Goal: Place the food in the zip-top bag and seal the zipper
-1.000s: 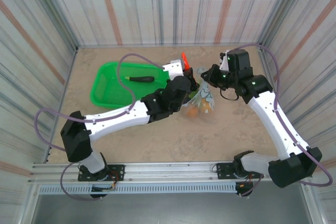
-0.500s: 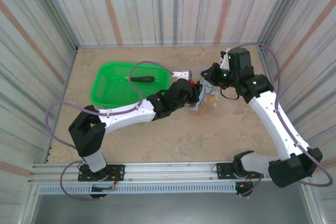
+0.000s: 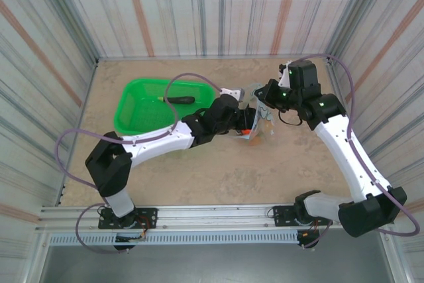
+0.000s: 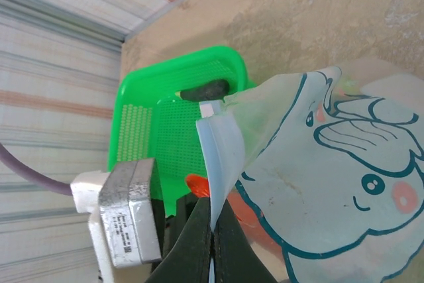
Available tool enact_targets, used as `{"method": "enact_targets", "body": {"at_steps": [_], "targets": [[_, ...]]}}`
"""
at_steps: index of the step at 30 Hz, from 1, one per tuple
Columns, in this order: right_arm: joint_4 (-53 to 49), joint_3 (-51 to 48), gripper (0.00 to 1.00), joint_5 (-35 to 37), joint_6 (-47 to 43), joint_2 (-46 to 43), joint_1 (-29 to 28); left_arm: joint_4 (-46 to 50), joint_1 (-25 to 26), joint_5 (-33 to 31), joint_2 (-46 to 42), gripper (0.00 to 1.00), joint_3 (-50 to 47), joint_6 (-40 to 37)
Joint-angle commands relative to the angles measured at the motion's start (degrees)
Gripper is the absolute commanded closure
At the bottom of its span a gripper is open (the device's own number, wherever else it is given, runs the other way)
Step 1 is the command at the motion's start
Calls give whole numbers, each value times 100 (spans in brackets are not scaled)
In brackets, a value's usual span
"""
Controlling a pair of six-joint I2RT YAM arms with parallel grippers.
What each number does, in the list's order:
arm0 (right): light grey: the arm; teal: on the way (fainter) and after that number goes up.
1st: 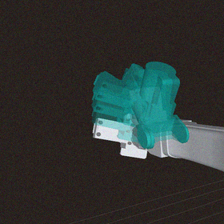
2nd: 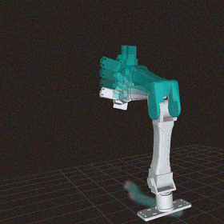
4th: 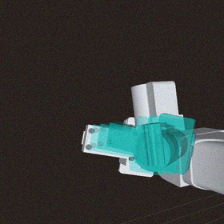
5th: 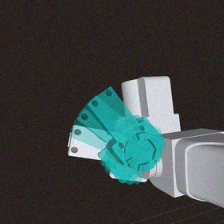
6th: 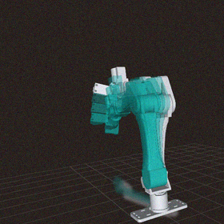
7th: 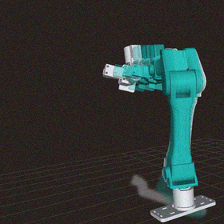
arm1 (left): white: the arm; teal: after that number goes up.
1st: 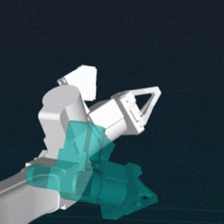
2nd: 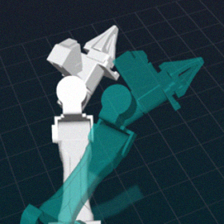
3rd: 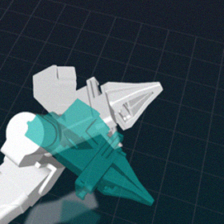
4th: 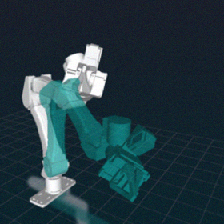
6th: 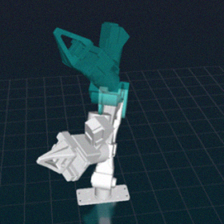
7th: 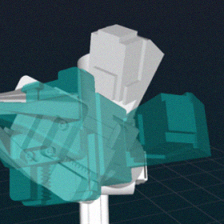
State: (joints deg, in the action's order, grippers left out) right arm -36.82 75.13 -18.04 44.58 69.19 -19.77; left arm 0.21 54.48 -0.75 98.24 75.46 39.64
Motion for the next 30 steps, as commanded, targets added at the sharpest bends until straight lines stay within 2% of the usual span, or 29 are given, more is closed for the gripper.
{"method": "enact_targets", "body": {"at_steps": [1, 5, 13, 16, 20, 25, 30], "targets": [[175, -102, 100, -64, -13, -42, 31, 279, -200, 979, 94, 13, 501, -369], [157, -95, 100, -96, -44, -8, 26, 970, -232, 1362, 524, 14, 1161, -592], [23, 88, 100, -35, -172, 81, 39, 2121, -630, 1371, 833, 10, 1842, -821], [-15, 115, 100, 55, -294, 114, 34, 2413, -767, 1129, 816, 4, 1954, -1039], [-158, 68, 100, 239, -502, 228, 35, 2540, -953, 1294, 623, 3, 1916, -1167], [-41, -54, 100, 136, -453, 239, 36, 2877, -1108, 1443, 337, 4, 1746, -1309], [-18, -69, 100, 124, -441, 242, 45, 2834, -1395, 1881, -261, 9, 1296, -1338]]}}
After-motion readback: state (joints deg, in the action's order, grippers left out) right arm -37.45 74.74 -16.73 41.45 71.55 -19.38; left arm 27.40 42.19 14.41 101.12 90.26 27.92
